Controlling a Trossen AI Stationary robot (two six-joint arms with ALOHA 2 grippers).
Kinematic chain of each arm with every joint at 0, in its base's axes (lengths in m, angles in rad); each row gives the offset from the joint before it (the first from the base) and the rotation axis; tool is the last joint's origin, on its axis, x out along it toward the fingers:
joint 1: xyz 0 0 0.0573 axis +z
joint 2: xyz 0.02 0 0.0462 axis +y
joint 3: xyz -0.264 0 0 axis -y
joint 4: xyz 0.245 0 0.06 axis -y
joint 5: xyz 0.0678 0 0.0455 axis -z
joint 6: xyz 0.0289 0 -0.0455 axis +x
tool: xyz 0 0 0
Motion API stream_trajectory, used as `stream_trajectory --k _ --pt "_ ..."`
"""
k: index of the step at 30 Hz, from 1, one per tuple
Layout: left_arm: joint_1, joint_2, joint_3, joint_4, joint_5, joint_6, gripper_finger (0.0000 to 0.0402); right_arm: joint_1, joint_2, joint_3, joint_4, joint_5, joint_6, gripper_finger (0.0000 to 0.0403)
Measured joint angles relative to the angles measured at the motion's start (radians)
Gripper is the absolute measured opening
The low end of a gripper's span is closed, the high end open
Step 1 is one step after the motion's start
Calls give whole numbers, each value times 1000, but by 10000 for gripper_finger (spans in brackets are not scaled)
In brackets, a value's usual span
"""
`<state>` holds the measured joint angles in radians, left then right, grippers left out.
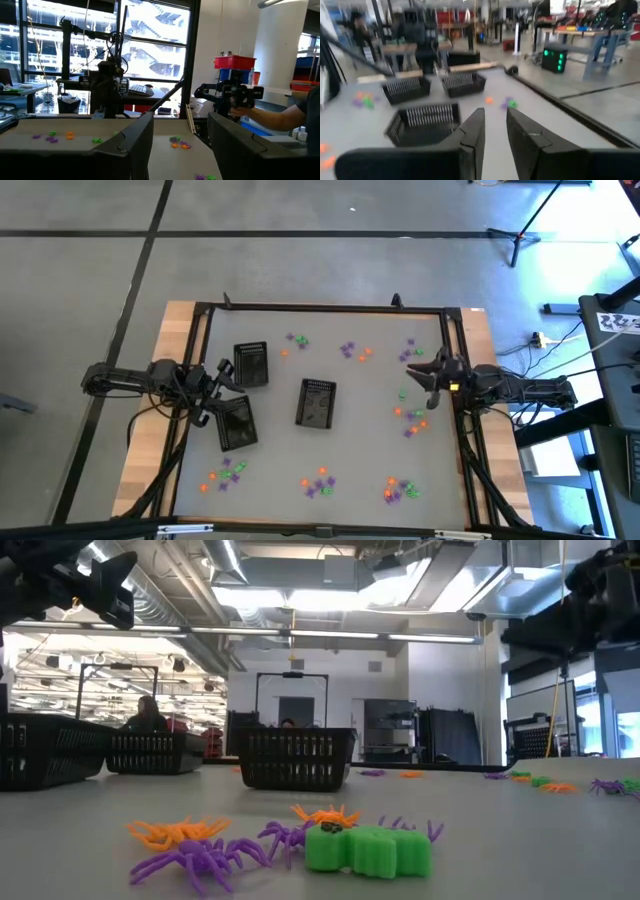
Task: Sort Halloween decoration
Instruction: Put the orange spider toy into the bottom right black basket
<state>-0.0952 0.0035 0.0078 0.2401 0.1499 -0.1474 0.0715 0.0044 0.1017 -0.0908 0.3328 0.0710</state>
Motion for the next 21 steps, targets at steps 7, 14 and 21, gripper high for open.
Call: stream_trajectory --k 7,14,21 --pt "0 0 0 0 0 0 179 0 0 1 98 25 38 79" --pt "0 0 0 0 0 0 179 0 10 1 102 61 138 79" --pt "0 0 0 0 0 0 179 0 89 1 155 111 142 79"
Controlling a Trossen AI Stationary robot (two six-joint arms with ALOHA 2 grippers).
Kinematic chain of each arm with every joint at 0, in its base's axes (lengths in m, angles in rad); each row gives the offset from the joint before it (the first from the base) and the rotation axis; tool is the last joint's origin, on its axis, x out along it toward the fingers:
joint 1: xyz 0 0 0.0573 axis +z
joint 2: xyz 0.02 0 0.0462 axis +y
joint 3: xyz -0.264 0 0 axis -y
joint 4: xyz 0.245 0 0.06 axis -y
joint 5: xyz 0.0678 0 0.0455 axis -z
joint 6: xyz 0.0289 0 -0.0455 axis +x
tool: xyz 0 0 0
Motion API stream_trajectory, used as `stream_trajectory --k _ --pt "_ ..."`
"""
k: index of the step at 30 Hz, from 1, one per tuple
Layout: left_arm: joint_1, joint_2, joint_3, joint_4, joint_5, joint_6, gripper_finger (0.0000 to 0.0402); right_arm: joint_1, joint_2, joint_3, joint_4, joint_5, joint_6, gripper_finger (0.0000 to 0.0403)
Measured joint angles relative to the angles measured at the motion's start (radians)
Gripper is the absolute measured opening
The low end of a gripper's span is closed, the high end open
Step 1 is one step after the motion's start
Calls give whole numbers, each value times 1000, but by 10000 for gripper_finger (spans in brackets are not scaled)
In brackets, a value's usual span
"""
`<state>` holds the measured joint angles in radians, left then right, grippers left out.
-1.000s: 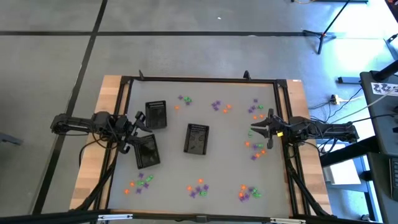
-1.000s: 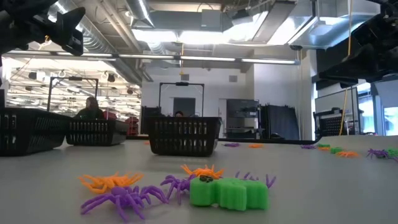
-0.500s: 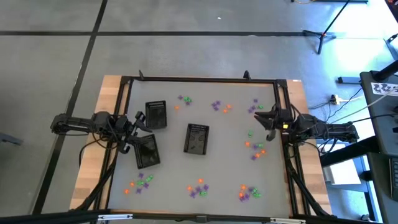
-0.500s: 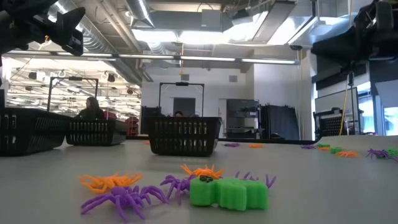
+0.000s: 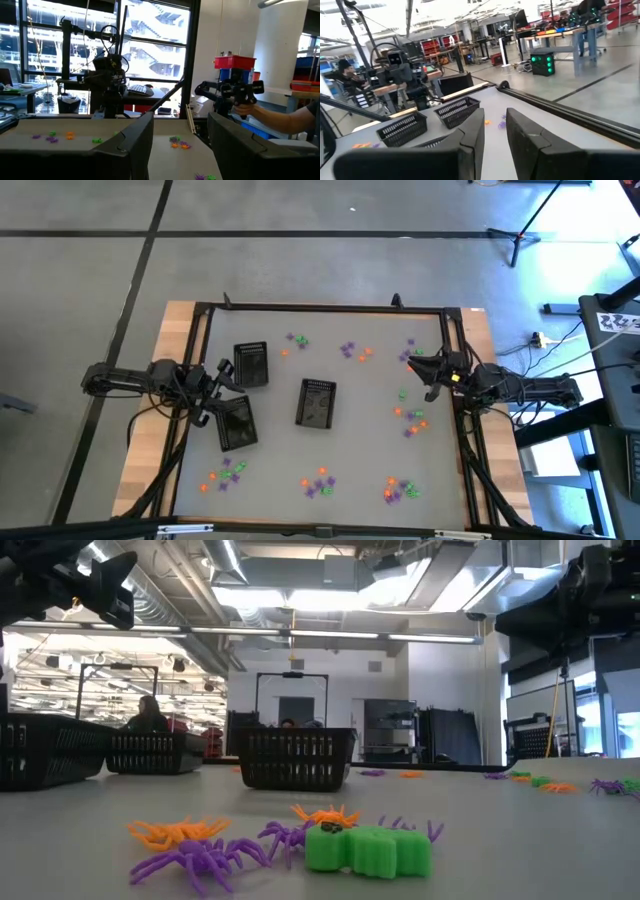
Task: Sort Halloween decoration
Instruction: Put the orange spider toy into the bottom right black basket
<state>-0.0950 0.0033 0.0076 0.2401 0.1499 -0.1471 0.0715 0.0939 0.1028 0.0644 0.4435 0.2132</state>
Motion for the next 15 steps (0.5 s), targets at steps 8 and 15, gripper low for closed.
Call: stream_trajectory --k 8,15 --pt "0 0 0 0 0 0 179 0 118 16 82 1 -12 79" --pt "0 0 0 0 0 0 179 0 280 127 31 12 -40 79"
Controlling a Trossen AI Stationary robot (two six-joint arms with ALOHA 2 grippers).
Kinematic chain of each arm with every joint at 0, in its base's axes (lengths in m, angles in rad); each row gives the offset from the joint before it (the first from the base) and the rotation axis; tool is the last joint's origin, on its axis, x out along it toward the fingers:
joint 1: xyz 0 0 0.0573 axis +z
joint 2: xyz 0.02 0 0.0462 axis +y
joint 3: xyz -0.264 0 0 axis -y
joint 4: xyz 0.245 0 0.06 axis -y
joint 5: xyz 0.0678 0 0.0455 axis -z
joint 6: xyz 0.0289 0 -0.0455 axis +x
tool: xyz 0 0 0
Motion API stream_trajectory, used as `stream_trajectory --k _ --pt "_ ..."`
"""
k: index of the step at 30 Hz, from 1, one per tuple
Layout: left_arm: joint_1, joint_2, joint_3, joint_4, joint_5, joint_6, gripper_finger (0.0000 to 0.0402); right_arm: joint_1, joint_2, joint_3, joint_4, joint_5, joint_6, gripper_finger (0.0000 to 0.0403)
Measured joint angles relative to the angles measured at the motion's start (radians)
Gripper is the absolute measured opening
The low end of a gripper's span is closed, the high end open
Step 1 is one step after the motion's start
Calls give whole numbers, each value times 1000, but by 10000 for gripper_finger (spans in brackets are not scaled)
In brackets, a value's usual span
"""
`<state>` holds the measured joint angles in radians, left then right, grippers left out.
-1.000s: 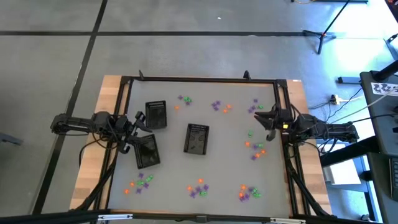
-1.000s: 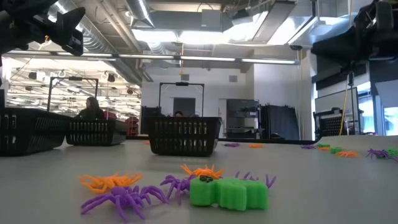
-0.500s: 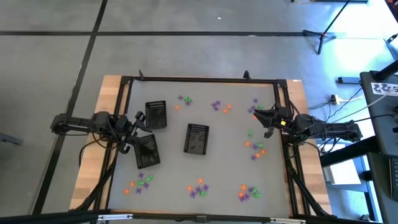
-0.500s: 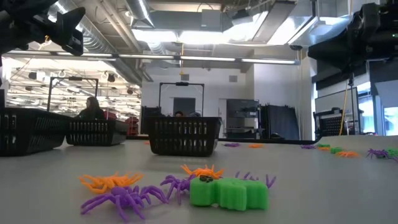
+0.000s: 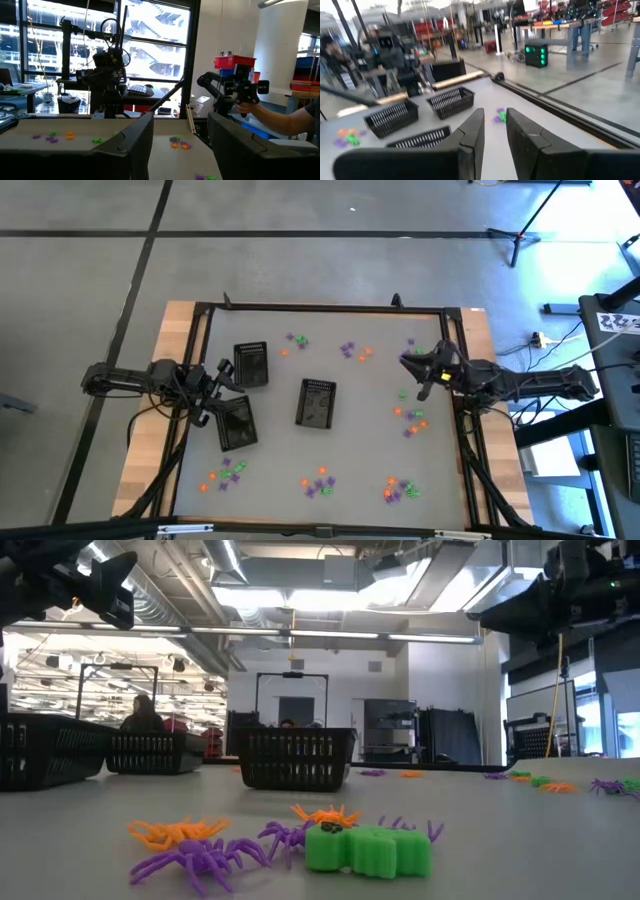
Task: Sort Halloween decoration
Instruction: Put the orange spider toy into the bottom right black basket
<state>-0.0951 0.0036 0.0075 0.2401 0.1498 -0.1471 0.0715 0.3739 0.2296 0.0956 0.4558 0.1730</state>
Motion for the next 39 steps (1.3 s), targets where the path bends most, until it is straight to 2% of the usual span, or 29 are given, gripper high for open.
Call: stream_trajectory --k 11,18,25,28,33,39 --pt "0 0 0 0 0 0 179 0 303 130 -105 5 -4 79" --pt "0 0 0 0 0 0 179 0 418 146 -106 -7 1 79" --pt "0 0 0 0 0 0 179 0 456 146 -149 -15 87 79" --pt "0 0 0 0 0 0 179 0 455 146 -184 -56 141 86" --pt "0 0 0 0 0 0 179 0 455 146 -221 -119 212 129" --pt "0 0 0 0 0 0 179 -1 455 157 -257 -124 223 175"
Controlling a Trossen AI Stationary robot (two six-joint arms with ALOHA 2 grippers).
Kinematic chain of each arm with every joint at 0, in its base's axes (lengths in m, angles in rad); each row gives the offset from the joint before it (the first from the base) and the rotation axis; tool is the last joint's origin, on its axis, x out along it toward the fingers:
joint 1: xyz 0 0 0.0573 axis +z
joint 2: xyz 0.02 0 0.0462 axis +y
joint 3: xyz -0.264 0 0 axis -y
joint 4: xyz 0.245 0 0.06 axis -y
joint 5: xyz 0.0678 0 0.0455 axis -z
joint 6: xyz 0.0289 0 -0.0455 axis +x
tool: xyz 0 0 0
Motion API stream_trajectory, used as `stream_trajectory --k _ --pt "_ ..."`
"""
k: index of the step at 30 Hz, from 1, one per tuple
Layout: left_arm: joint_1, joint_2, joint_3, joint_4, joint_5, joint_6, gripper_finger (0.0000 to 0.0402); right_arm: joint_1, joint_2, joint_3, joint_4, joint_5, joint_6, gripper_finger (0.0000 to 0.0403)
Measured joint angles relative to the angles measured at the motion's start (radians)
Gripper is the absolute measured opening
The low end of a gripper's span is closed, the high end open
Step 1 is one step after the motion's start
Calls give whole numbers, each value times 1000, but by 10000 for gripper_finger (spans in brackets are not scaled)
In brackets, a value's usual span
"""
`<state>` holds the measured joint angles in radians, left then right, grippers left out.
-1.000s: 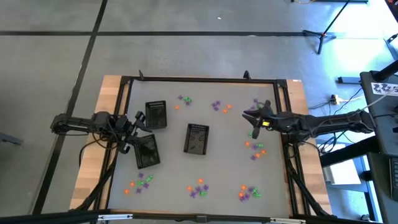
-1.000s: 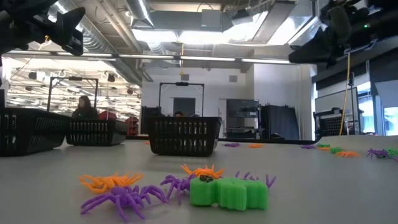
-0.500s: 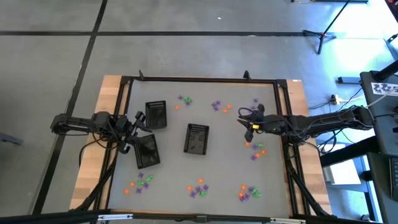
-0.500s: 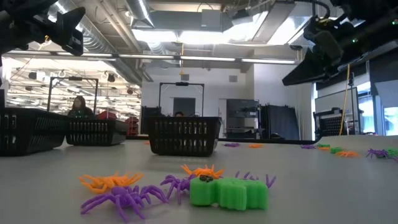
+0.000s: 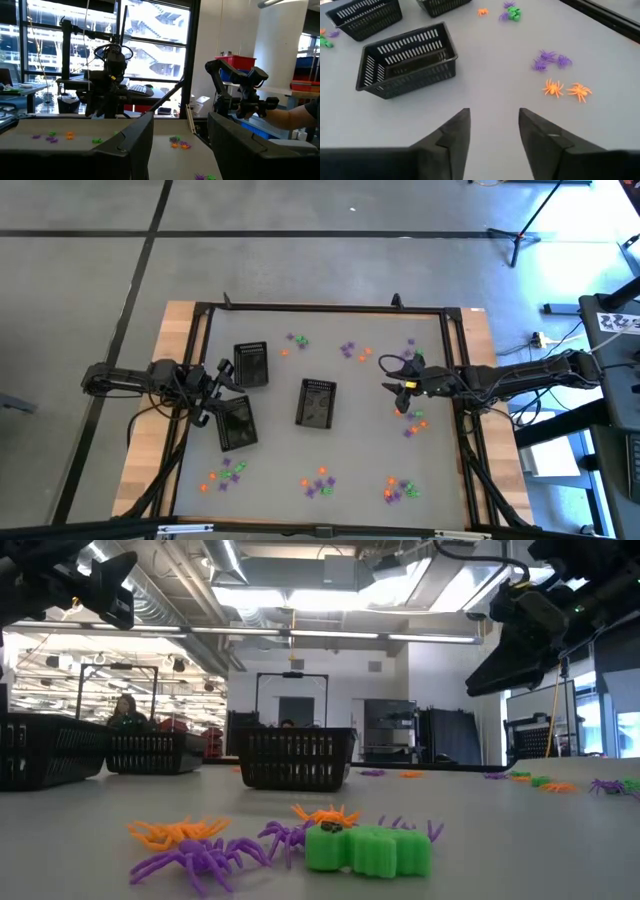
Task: Sort Halloween decoration
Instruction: Put the orange spider toy into the bottom right black basket
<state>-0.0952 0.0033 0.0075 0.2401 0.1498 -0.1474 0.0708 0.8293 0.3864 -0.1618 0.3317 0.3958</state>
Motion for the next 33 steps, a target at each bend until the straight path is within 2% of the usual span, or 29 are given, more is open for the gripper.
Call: stream_trajectory --k 10,15,22,33 --pt "0 0 0 0 0 0 179 -2 49 245 -352 167 -11 183" --pt "0 0 0 0 0 0 179 -57 93 288 -423 133 21 183" --pt "0 0 0 0 0 0 179 -204 212 287 -390 41 -21 183" --pt "0 0 0 0 0 0 179 -464 514 287 -67 -174 -241 183"
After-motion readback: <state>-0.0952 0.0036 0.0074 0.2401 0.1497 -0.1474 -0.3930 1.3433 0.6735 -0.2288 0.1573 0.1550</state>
